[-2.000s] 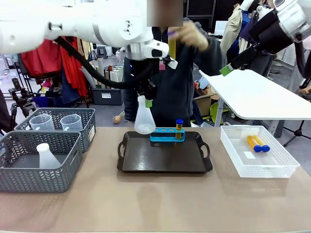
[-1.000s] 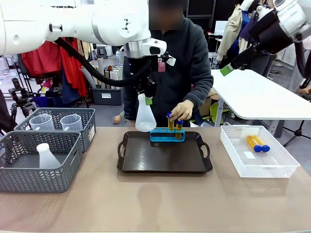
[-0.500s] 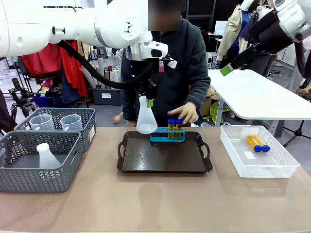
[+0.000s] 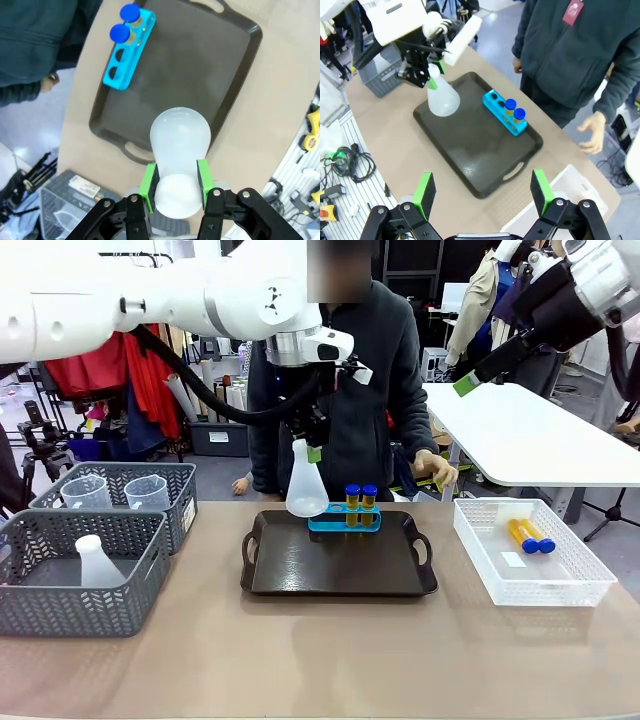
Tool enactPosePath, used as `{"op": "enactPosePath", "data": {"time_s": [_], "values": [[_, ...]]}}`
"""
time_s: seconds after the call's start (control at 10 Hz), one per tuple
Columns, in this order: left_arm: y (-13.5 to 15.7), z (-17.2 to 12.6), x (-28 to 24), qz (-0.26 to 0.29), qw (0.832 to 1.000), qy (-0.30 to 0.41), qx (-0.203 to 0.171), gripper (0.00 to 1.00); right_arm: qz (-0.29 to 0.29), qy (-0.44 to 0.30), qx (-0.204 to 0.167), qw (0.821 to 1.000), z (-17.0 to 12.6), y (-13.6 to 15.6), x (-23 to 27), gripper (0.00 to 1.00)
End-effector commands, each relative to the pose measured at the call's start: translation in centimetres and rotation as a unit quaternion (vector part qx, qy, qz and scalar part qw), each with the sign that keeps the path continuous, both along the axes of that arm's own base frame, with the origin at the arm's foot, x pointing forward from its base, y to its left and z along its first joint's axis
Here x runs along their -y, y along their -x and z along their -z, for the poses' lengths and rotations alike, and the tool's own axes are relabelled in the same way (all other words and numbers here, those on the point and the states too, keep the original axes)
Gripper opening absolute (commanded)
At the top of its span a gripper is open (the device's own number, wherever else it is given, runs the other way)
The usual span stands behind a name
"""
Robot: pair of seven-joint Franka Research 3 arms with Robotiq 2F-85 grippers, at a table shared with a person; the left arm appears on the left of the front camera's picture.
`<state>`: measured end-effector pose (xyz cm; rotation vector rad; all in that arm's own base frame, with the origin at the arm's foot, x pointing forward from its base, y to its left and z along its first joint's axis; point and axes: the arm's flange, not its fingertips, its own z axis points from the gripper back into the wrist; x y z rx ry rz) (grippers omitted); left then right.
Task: Prepare the laboratory tools.
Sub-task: Pick up one Small flask and place it on the Handle tray.
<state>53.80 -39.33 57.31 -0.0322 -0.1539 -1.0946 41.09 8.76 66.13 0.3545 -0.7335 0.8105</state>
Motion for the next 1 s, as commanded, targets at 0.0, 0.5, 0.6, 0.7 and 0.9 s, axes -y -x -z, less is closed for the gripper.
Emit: {"op": "enactPosePath", "data": {"time_s": [0.0,0.5,0.6,0.7,0.9], "values": [[-2.5,-0.1,2.6,0.054,0.998,-0.012,-0.002,0.0,-0.006,-0.012,0.001,1.0,0.1,0.0,0.0,1.0],[-5.8,4.7,9.3,0.152,0.988,-0.009,-0.008,0.0,-0.006,-0.012,0.001,1.0,0.1,0.0,0.0,1.0],[-5.9,6.0,10.4,0.161,0.987,-0.004,-0.005,0.0,-0.006,-0.012,0.001,1.0,0.1,0.0,0.0,1.0],[-6.3,7.3,11.3,0.17,0.985,-0.006,-0.005,0.0,-0.006,-0.012,0.001,1.0,0.1,0.0,0.0,1.0],[-6.8,9.5,11.9,0.181,0.983,-0.015,-0.02,0.0,-0.006,-0.012,0.001,1.0,0.1,0.0,0.0,1.0]]}}
